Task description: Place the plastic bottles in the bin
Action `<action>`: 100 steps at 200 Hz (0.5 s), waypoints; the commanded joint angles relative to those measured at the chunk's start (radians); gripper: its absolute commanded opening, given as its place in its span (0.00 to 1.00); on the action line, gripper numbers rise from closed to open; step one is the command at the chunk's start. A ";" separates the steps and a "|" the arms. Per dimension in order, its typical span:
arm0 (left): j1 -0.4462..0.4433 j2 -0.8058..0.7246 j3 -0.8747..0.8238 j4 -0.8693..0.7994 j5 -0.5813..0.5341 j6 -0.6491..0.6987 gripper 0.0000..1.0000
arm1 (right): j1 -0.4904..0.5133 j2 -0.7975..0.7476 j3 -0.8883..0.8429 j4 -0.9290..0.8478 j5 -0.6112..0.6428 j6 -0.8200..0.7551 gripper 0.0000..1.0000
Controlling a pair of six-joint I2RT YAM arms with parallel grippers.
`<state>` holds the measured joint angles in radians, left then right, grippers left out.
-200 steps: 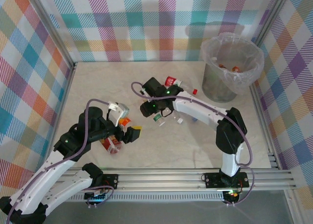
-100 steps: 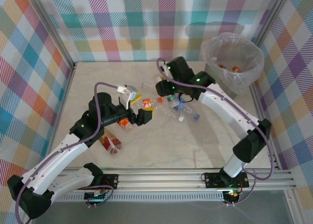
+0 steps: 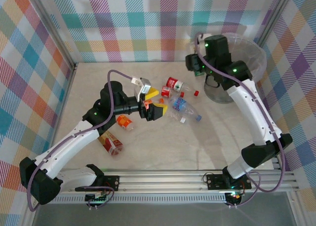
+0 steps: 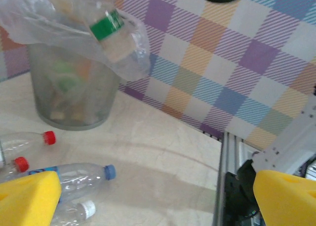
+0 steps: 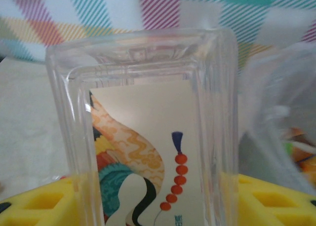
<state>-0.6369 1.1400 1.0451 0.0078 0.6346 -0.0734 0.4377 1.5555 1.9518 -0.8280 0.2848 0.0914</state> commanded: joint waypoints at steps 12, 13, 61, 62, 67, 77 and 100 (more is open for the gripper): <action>-0.032 -0.010 0.004 0.074 0.085 -0.013 1.00 | -0.099 0.044 0.125 -0.005 0.118 -0.035 0.61; -0.033 -0.010 0.003 0.074 0.084 -0.013 1.00 | -0.104 0.047 0.130 -0.007 0.124 -0.036 0.61; -0.044 -0.027 -0.030 0.083 0.042 -0.012 1.00 | -0.244 0.137 0.237 -0.008 0.201 -0.049 0.58; -0.044 -0.026 -0.031 0.082 0.042 -0.012 1.00 | -0.250 0.141 0.241 -0.008 0.205 -0.048 0.58; -0.044 -0.028 -0.031 0.081 0.037 -0.011 1.00 | -0.265 0.150 0.249 -0.008 0.207 -0.047 0.58; -0.044 -0.031 -0.031 0.075 0.032 -0.005 1.00 | -0.292 0.171 0.269 -0.012 0.210 -0.042 0.58; -0.044 -0.039 -0.031 0.058 0.020 0.007 1.00 | -0.345 0.213 0.286 -0.010 0.212 -0.032 0.58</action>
<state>-0.6662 1.1343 1.0206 0.0555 0.6666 -0.0856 0.1410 1.7351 2.1952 -0.8360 0.4637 0.0628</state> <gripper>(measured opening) 0.997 0.581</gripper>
